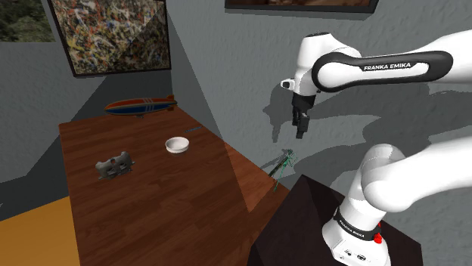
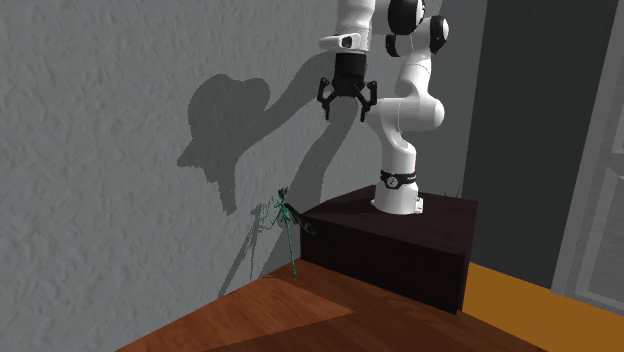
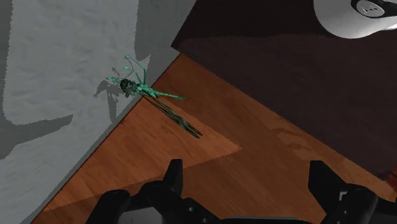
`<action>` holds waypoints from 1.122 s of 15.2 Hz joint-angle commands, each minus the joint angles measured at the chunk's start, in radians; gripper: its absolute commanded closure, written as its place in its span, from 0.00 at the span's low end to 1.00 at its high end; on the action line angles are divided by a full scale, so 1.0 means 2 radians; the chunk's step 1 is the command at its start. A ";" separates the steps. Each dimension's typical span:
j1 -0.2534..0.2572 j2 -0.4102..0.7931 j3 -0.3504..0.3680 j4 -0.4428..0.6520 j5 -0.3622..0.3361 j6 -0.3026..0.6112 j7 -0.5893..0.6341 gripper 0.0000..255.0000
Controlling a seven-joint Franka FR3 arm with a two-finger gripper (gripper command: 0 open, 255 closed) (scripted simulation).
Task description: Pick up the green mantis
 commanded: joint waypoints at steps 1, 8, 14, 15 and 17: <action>-0.002 0.010 -0.020 -0.018 -0.023 0.027 -0.036 0.00; -0.009 0.092 -0.091 -0.061 -0.101 0.151 -0.142 0.00; -0.010 0.211 -0.151 -0.063 -0.160 0.276 -0.223 0.00; -0.009 0.234 -0.160 -0.060 -0.168 0.298 -0.237 0.00; -0.007 0.284 -0.178 -0.051 -0.179 0.343 -0.264 0.00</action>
